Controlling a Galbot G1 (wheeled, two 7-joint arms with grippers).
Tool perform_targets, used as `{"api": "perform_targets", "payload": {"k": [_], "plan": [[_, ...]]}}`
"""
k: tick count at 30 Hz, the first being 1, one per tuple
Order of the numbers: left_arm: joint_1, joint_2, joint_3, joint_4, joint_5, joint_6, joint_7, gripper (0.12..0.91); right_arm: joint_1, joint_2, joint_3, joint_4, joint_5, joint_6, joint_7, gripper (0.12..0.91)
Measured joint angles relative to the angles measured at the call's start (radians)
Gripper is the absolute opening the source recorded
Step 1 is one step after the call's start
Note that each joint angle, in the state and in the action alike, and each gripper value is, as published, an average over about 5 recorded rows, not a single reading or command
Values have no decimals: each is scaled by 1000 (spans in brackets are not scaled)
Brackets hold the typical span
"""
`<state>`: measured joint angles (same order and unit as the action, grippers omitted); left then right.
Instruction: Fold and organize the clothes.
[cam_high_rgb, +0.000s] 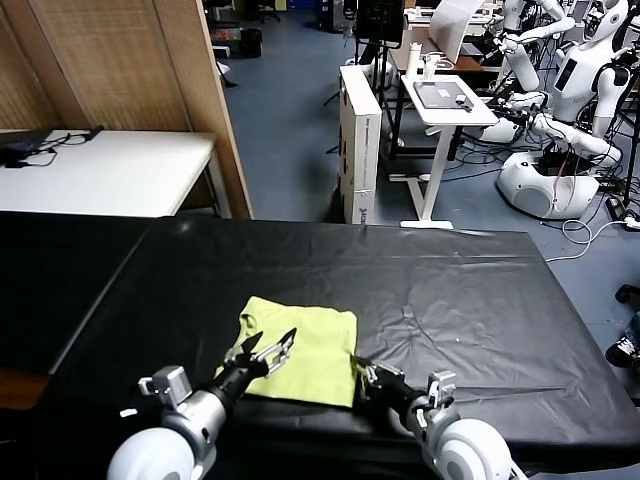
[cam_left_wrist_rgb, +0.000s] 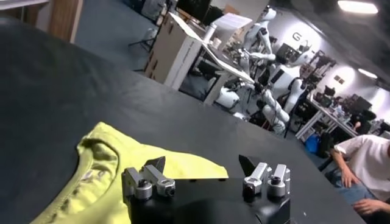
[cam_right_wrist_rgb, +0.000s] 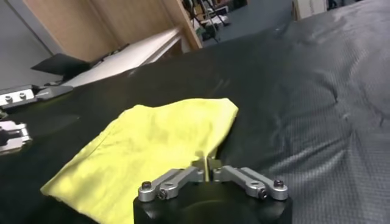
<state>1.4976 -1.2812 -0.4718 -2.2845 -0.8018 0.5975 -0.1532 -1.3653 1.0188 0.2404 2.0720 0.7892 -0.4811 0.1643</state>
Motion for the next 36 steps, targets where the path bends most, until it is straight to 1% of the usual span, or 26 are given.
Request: {"api": "perform_targets", "payload": {"k": [3, 6, 9, 12, 13, 15, 16, 17, 19, 20, 21, 23, 24, 26, 29, 31, 34, 36], "plan": [[3, 0, -3, 2, 0, -7, 0, 907, -12, -15, 33, 12, -19, -31, 32, 140], [-1, -3, -4, 7, 2, -23, 0, 907, -18, -29, 62, 18, -24, -51, 50, 140], [-10, 2, -4, 14, 14, -55, -3, 907, -15, -41, 87, 23, -25, -63, 52, 140], [-15, 16, -3, 24, 47, -107, -12, 907, -17, -57, 109, 34, -31, -72, 35, 164], [-16, 22, -1, 29, 64, -131, -15, 907, -20, -63, 117, 39, -36, -73, 29, 194], [-16, 36, 2, 40, 105, -182, -15, 907, -28, -76, 133, 51, -46, -75, 17, 293], [-15, 44, 4, 45, 121, -205, -14, 907, -33, -82, 141, 58, -50, -76, 13, 349], [-14, 53, 5, 49, 134, -225, -12, 907, -38, -89, 149, 65, -54, -75, 10, 425], [-10, 70, 4, 56, 146, -255, -10, 907, -49, -101, 166, 79, -60, -71, 3, 539], [-7, 79, 3, 58, 145, -267, -9, 907, -55, -107, 175, 87, -66, -66, -2, 615], [-3, 88, 2, 59, 144, -282, -9, 907, -61, -111, 184, 93, -75, -57, -9, 671], [8, 105, 1, 60, 143, -317, -9, 907, -72, -118, 201, 102, -104, -30, -27, 788], [15, 113, 0, 60, 147, -333, -10, 907, -78, -119, 208, 104, -125, -9, -39, 831], [30, 126, -5, 59, 168, -352, -11, 907, -91, -118, 223, 108, -168, 40, -60, 886], [61, 145, -21, 50, 217, -367, -15, 907, -116, -106, 245, 116, -230, 131, -83, 904], [90, 157, -37, 39, 246, -391, -15, 907, -138, -93, 261, 116, -274, 200, -95, 906], [154, 176, -71, 18, 278, -431, -5, 907, -185, -65, 288, 114, -349, 313, -109, 907], [204, 184, -99, 2, 299, -446, 0, 907, -222, -43, 307, 120, -394, 385, -111, 907]]}}
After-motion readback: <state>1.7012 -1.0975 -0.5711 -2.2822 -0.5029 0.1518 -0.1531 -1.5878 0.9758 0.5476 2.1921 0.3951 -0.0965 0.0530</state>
